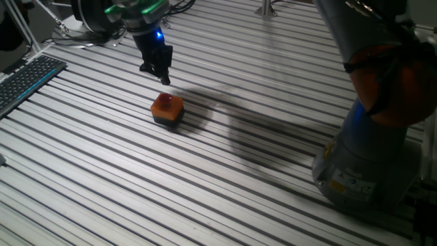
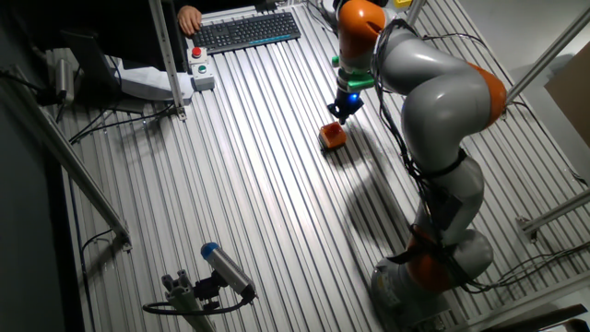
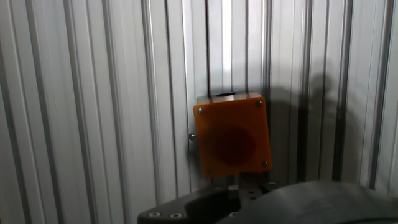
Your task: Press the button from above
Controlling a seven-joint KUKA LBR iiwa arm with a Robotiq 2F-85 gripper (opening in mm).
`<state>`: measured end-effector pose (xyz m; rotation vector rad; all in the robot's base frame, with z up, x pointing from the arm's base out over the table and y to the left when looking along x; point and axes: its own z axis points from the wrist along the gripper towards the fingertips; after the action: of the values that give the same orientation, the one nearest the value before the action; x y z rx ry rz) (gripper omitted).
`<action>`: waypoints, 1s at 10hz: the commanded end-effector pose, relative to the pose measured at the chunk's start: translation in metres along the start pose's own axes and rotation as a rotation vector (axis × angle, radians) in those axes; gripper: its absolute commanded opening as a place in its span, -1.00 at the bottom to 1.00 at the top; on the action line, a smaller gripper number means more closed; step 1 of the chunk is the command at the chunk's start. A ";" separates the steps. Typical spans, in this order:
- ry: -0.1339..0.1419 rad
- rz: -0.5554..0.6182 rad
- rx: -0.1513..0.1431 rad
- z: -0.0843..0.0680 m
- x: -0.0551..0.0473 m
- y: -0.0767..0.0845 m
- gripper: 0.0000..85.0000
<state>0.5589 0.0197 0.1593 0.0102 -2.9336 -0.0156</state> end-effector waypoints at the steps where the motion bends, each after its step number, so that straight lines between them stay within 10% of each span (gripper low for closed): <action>1: 0.003 -0.005 0.002 0.000 0.000 0.001 -1.00; 8: -0.004 -0.006 0.016 0.000 0.000 0.001 -1.00; 10: -0.015 0.034 -0.022 0.000 0.000 0.001 -1.00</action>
<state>0.5589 0.0199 0.1597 -0.0445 -2.9486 -0.0405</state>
